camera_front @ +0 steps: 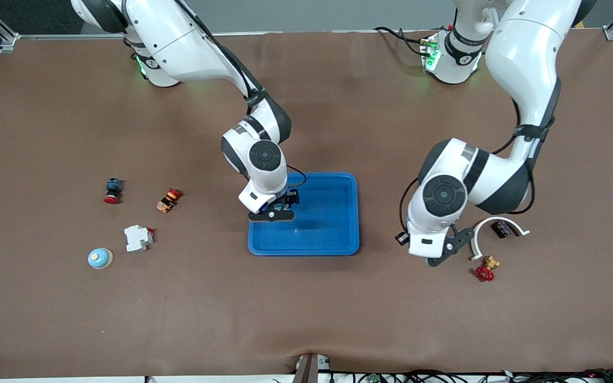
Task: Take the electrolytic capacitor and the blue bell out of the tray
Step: 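Grasp the capacitor with the left gripper while the right gripper grasps the bell, then carry the capacitor toward the arc while the right gripper lifts the bell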
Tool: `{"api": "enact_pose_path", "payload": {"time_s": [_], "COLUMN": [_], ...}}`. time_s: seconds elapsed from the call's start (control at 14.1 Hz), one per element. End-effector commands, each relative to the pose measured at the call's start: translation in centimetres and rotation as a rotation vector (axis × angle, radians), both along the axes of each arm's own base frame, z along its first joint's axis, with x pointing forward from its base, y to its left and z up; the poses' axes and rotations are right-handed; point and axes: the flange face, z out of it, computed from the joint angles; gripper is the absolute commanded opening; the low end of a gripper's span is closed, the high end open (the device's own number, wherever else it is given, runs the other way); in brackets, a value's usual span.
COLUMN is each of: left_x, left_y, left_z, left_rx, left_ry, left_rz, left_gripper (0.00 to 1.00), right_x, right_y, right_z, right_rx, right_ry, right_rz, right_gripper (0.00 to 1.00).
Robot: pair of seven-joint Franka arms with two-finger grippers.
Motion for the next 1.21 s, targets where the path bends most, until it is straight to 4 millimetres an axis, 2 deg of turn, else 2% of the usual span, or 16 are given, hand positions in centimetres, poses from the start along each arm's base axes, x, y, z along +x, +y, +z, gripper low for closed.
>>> {"api": "enact_pose_path", "payload": {"time_s": [0.0, 0.28, 0.35, 0.43, 0.5, 0.57, 0.71, 0.78, 0.85, 1.13], "left_x": [-0.9, 0.7, 1.1, 1.4, 1.6, 1.7, 2.3, 2.4, 2.3, 2.7], "left_y": [3.4, 11.5, 13.0, 13.7, 13.9, 14.7, 18.9, 20.2, 20.5, 22.0], "left_z": [1.5, 1.7, 1.7, 1.7, 1.7, 1.5, 1.6, 1.8, 2.2, 2.5], "left_rx": [0.028, 0.022, 0.01, 0.002, 0.0, 0.007, -0.005, -0.012, -0.013, -0.01], "left_ry": [0.023, 0.054, 0.054, 0.053, 0.054, 0.058, 0.071, 0.075, 0.075, 0.072], "left_rz": [-0.048, -0.089, -0.109, -0.12, -0.142, -0.169, -0.205, -0.226, -0.24, -0.267], "left_gripper": [0.0, 0.0, 0.0, 0.0, 0.0, 0.0, 0.0, 0.0, 0.0, 0.0], "right_x": [-0.4, -0.5, -0.5, -0.5, -0.5, -0.5, -0.4, -0.4, -0.4, -0.3], "right_y": [0.3, 0.3, 0.2, 0.3, 0.2, 0.2, 0.1, 0.1, 0.1, 0.3], "right_z": [-0.7, -1.0, -1.0, -1.0, -1.0, -1.0, -1.0, -1.0, -1.0, -0.6], "right_rx": [-0.004, 0.006, 0.006, 0.007, 0.006, 0.008, 0.007, 0.007, 0.007, 0.009], "right_ry": [-0.022, -0.032, -0.032, -0.031, -0.032, -0.03, -0.031, -0.031, -0.031, -0.033], "right_rz": [0.012, 0.014, 0.012, 0.013, 0.012, 0.011, 0.01, 0.01, 0.01, 0.013], "right_gripper": [1.0, 1.0, 1.0, 0.96, 0.76, 0.62, 0.42, 0.33, 0.29, 0.29]}}
